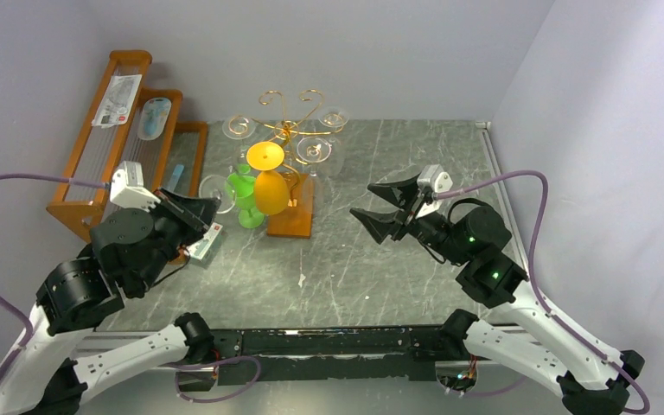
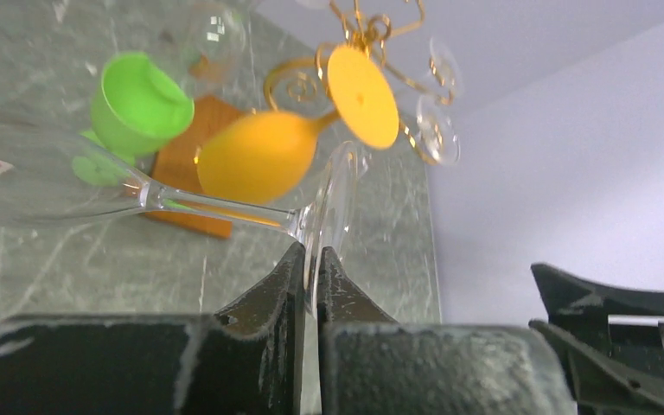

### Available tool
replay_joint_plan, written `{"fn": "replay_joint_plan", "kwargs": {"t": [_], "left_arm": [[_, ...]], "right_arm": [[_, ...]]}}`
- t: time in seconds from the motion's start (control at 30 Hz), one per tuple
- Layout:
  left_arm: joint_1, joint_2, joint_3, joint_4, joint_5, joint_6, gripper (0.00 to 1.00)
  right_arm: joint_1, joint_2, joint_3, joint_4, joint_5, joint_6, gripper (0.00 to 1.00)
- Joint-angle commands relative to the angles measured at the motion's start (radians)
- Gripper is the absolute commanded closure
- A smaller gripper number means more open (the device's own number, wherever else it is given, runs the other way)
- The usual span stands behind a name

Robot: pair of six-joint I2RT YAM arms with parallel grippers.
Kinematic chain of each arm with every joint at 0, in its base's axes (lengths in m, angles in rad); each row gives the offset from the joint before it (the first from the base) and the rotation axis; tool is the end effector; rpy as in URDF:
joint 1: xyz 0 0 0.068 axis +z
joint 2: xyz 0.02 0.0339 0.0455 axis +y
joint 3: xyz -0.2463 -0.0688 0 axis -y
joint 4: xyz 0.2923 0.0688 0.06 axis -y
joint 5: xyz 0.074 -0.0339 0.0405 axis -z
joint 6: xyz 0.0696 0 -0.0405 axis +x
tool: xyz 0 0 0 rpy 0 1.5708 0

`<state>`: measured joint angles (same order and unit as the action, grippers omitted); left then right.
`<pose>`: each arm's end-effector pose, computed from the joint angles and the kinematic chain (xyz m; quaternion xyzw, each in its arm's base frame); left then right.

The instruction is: Place the wine glass upside down on the wine glass rack

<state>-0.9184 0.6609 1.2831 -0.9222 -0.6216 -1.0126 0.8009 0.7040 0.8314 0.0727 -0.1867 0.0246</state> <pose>0.1250 -0.0969 0.4452 -0.2174 0.7569 -0.3246 0.5239 0.1676 0.1914 0.3979 -0.3053 0.5560 0.3632 0.6824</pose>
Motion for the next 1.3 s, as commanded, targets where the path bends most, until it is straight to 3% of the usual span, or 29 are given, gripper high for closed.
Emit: {"fn": "replay_joint_plan", "kwargs": {"t": [0.0,0.3,0.43,0.63,0.83,1.07,1.27], "left_arm": [[-0.005,0.070,0.070,0.098,-0.170,0.148,0.95],[-0.006,0.234,0.159,0.369,-0.336,0.310,0.95],[-0.005,0.276,0.146,0.584,-0.413,0.453,0.95],[0.011,0.412,0.243,0.751,-0.430,0.604,0.95],[0.138,0.519,0.365,0.732,-0.253,0.567,0.95],[0.489,0.664,0.436,0.673,0.239,0.391,0.95],[0.629,0.772,0.467,0.705,0.583,0.325,0.95]], "right_arm": [[0.004,0.004,-0.014,0.043,0.039,0.022,0.36],[0.004,0.012,-0.016,0.051,0.044,0.033,0.36],[0.004,0.026,-0.004,0.057,0.072,0.058,0.37],[0.005,0.043,0.010,0.058,0.082,0.083,0.37],[0.004,0.042,-0.002,0.083,0.116,0.129,0.37],[0.004,0.055,0.025,0.078,0.124,0.140,0.38],[0.004,0.065,0.028,0.078,0.121,0.153,0.38]]}}
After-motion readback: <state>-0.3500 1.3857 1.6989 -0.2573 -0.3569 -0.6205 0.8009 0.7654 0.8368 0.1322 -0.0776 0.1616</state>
